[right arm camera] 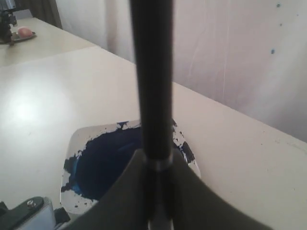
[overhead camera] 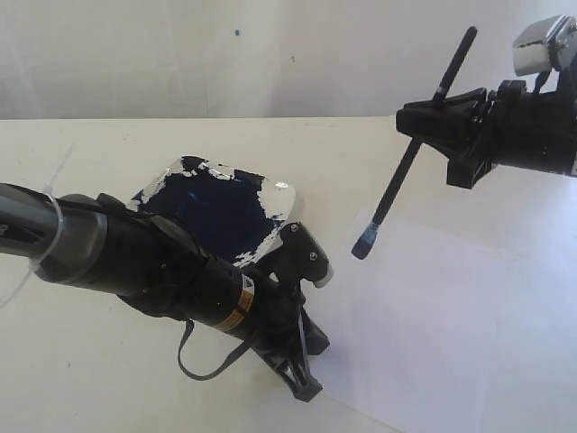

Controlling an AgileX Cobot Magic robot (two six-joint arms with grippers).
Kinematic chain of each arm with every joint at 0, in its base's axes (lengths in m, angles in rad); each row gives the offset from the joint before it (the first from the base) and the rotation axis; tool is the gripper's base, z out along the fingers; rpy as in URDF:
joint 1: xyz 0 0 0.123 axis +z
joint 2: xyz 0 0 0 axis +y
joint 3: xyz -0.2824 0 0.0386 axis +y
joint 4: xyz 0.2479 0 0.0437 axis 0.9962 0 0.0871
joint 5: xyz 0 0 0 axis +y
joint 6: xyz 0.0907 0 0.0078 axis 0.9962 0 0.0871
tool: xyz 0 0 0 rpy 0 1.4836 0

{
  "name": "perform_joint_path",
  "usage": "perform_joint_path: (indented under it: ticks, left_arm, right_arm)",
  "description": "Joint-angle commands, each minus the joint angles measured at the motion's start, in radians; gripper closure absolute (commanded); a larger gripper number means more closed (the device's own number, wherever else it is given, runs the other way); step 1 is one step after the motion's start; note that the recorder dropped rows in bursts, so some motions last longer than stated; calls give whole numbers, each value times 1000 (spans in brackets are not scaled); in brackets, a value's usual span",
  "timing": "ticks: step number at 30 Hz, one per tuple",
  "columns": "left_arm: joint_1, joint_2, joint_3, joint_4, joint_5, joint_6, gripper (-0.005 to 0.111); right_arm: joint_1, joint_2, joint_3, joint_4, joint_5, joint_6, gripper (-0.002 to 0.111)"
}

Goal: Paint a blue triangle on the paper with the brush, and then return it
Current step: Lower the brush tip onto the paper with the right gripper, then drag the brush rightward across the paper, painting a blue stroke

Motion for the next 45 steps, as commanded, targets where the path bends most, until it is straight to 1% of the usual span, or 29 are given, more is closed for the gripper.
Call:
perform_joint_path:
  ticks: [1,9,17,28,36,45]
  left_arm:
    - [-4,-1,-4,14,5,2,107]
    - [-4,-1,-4,14,5,2,107]
    - [-4,-1,-4,14,5,2,107]
    - [-4,-1,-4,14,5,2,107]
    - [-4,-1,-4,14,5,2,107]
    - [-4,-1,-4,14,5,2,107]
  right_arm:
    - [-1,1,3,-36,18,-12,108]
    - [-1,1,3,-107,111,-6,108]
    - [-1,-3,3,-114,178,-5,108]
    - [-1,-52,3,-119,345,-5,108]
    - [-1,-70,3,-121,412,-12,108]
    - [-1,-73,3,-123,414,-12,108]
